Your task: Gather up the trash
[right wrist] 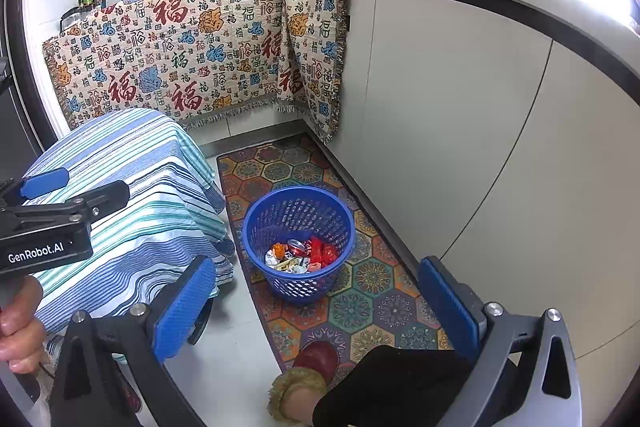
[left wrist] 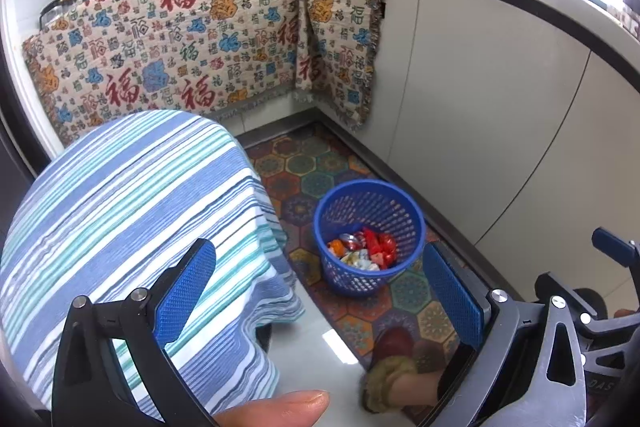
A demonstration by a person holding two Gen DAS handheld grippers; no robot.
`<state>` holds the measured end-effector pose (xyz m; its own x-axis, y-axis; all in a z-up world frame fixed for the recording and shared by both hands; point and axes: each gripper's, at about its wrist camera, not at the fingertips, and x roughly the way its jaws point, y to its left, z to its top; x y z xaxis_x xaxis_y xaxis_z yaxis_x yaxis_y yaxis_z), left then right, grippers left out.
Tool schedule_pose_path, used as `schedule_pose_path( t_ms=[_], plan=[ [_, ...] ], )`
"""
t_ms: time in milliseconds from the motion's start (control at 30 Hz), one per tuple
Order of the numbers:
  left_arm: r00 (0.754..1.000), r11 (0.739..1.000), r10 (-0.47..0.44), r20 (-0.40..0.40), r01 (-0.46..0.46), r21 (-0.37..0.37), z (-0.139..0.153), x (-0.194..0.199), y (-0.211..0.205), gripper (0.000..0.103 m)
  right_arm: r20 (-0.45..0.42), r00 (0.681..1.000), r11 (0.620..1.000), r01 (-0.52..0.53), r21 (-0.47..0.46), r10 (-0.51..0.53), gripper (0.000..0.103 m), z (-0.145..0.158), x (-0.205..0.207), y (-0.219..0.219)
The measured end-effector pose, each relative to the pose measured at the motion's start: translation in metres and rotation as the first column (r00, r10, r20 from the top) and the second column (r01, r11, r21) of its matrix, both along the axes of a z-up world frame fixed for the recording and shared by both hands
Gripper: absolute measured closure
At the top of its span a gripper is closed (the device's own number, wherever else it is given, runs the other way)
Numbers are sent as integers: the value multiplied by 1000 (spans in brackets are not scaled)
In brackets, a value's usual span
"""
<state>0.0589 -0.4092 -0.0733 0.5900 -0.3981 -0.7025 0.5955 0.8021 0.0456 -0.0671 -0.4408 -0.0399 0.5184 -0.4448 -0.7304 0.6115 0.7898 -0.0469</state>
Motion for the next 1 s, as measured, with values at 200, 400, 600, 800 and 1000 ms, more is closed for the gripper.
schedule_pose_path(
  t_ms=[200, 400, 600, 800, 1000],
  plan=[
    [1000, 1000, -2, -3, 2, 11, -2, 0, -2, 0, -9, 1000, 1000, 10, -2, -10, 0, -1, 0, -1],
    [1000, 1000, -4, -1, 4, 19, -3, -1, -5, 0, -16, 1000, 1000, 9, 7, -9, 0, -3, 1, -3],
    [1000, 1000, -3, 4, 3, 25, -4, -1, -6, 0, -18, 1000, 1000, 13, 6, -13, 0, -3, 1, -3],
    [1000, 1000, -2, 0, 2, 31, -4, 0, -7, 0, -24, 1000, 1000, 14, 8, -13, 0, -6, 1, -5],
    [1000, 999, 0, -1, 0, 34, -5, 0, -8, 0, -23, 1000, 1000, 16, 7, -16, 0, -5, 1, -5]
  ],
)
